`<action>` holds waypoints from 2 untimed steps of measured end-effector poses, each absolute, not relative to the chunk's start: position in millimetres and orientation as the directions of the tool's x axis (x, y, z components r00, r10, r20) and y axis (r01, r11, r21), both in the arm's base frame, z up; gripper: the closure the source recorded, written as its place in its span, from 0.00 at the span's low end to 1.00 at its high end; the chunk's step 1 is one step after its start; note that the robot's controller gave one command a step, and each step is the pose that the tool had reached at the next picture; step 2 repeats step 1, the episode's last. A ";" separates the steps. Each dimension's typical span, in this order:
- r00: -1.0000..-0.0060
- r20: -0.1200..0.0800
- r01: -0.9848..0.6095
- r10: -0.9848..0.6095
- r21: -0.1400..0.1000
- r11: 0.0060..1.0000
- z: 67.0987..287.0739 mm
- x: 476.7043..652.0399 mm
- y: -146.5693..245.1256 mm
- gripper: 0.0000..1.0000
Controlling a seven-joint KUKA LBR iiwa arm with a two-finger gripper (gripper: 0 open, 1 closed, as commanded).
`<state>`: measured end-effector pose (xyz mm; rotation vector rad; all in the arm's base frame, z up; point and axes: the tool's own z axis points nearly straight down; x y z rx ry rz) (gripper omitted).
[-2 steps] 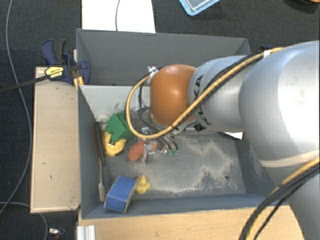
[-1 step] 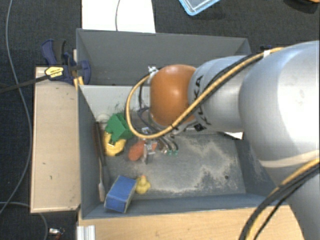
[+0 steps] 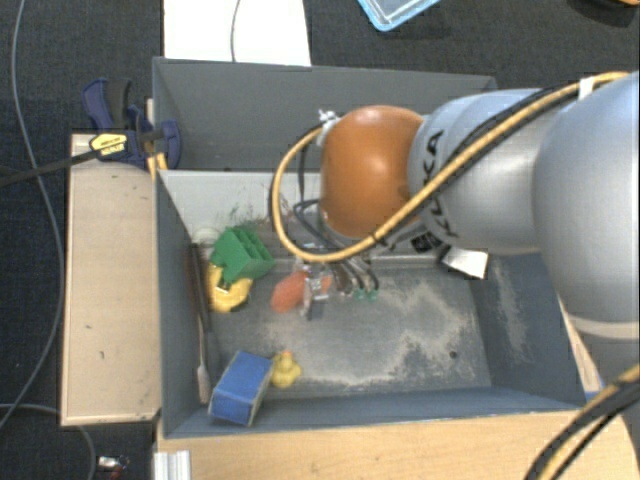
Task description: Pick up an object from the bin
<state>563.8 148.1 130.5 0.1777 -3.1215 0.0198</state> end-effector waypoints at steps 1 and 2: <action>-0.988 0.017 -0.152 -0.152 -0.011 0.988 208.6 572.4 144.2 1.00; -0.988 0.017 -0.152 -0.152 -0.011 0.988 208.6 572.4 144.2 1.00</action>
Offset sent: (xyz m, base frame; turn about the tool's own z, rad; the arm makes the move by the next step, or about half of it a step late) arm 0.0037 0.0198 0.2088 -0.0311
